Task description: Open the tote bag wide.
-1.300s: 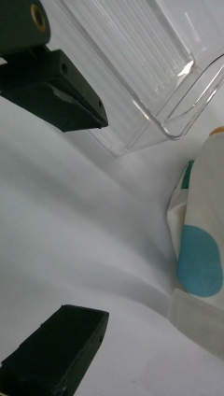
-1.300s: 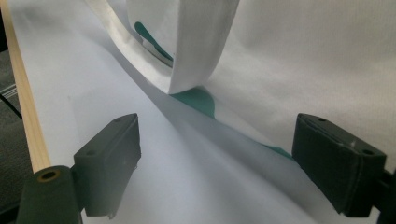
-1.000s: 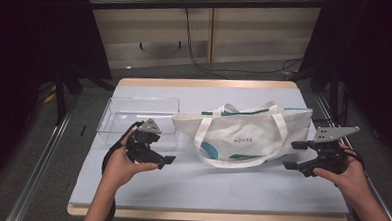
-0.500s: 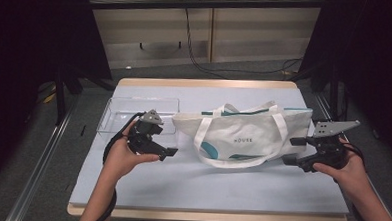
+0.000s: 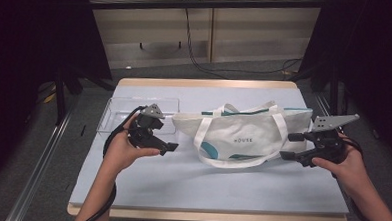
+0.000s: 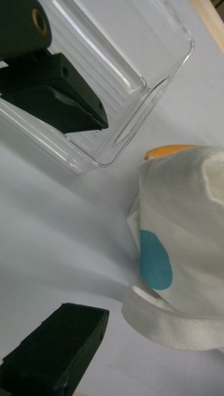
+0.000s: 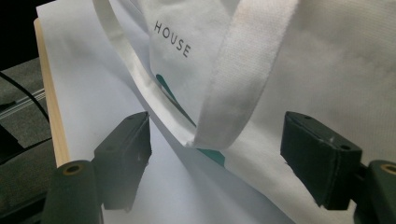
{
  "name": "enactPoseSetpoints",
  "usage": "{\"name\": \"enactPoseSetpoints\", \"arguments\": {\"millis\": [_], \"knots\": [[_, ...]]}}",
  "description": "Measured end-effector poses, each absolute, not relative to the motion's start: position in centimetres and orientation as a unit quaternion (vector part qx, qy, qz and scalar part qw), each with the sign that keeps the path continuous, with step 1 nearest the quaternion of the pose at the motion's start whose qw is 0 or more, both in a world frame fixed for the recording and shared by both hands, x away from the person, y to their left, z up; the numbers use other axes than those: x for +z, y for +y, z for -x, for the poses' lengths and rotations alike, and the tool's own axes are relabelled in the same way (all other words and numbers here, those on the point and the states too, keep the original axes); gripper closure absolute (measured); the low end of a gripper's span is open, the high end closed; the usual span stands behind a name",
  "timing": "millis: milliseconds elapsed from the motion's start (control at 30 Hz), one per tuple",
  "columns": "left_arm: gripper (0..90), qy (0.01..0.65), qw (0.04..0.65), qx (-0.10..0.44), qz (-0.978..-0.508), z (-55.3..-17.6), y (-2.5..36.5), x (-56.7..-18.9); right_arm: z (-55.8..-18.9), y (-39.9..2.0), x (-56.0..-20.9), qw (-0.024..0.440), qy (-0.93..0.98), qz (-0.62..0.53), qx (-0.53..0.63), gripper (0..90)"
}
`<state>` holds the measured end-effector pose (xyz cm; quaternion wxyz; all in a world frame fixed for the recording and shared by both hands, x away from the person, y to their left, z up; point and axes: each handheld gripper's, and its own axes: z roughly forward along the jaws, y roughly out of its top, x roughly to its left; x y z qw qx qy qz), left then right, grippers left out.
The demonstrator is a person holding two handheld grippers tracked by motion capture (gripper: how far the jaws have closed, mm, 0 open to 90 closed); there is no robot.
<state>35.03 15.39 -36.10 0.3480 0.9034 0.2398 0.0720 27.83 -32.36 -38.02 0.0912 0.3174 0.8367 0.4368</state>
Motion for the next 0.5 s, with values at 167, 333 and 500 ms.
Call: {"name": "enactPoseSetpoints", "arguments": {"millis": [167,333,500], "knots": [[8.5,0.224,0.341,0.071,-0.910,-35.4,15.2,-35.5,-28.1,-32.2,-37.7,0.090,0.837,-0.317,0.437,25.2],[9.1,0.227,0.350,0.071,-0.906,-35.8,14.9,-34.9,-28.2,-32.2,-37.6,0.091,0.835,-0.320,0.438,27.5],[10.6,0.218,0.346,0.062,-0.911,-36.3,14.9,-34.5,-28.4,-32.2,-37.6,0.085,0.833,-0.321,0.442,29.5]]}}
